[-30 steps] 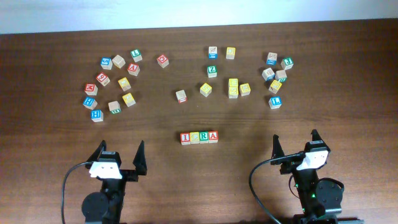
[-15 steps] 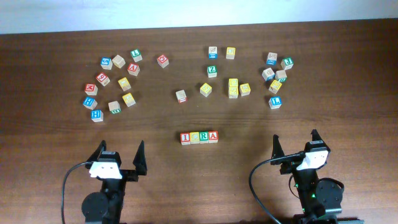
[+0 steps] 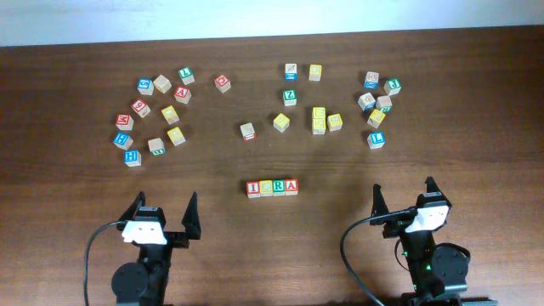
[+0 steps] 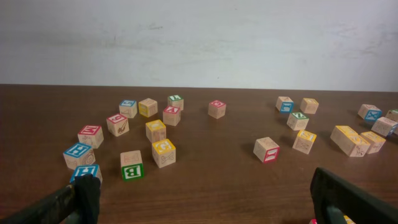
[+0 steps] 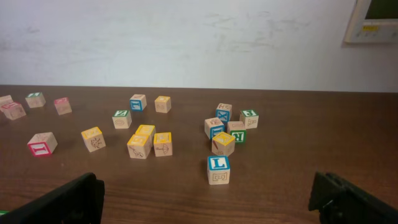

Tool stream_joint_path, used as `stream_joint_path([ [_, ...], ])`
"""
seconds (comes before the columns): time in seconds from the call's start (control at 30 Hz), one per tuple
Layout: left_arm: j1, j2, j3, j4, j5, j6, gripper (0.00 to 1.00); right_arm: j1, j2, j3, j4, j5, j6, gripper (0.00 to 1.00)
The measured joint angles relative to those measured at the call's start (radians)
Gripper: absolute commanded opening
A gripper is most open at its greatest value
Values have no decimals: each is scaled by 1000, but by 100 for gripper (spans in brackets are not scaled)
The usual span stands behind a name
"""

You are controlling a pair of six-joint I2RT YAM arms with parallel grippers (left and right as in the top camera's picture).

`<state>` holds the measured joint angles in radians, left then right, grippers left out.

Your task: Spell out ICRA

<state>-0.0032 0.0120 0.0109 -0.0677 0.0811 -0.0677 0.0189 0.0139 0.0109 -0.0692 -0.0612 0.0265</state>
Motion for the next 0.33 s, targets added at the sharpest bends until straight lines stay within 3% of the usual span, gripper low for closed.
stream_joint_path([
  [0.33,0,0,0,0,0,0,99,0,0,0,0,0,0,98],
])
